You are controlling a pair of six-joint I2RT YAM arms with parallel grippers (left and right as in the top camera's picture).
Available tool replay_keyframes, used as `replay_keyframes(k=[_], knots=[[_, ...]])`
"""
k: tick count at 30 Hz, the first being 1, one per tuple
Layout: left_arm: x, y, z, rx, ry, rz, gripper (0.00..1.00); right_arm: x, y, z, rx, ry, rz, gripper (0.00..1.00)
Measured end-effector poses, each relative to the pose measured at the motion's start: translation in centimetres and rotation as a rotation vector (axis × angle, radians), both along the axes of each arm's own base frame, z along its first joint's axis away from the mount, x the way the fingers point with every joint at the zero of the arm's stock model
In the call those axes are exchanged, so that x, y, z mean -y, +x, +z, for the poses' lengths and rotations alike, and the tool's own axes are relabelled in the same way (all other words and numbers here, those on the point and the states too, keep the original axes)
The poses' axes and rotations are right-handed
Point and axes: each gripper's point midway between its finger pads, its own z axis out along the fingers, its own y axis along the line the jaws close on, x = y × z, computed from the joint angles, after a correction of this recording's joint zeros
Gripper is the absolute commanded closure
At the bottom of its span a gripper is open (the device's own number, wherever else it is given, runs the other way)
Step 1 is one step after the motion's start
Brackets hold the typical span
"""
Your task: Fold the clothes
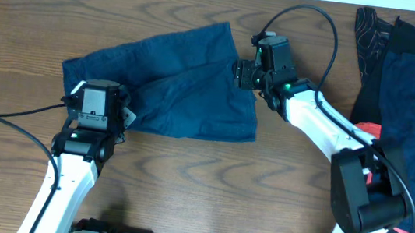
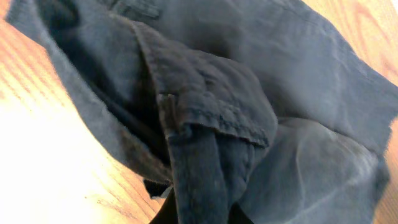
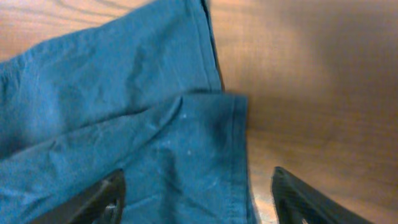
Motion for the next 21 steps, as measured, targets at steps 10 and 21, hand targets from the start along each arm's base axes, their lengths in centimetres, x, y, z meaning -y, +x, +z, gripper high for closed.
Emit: replay_keyframes(k=[10, 21], knots=[[5.7, -8.5, 2.4, -0.073, -0.208, -0.347, 0.94, 0.7, -1.1, -0.9, -0.200, 0.224, -0.066, 0.01], [6.0, -13.0, 2.5, -0.134, -0.220, -0.404, 0.94, -0.2, -4.9, -2.4, -0.394, 0.256, -0.040, 0.01]])
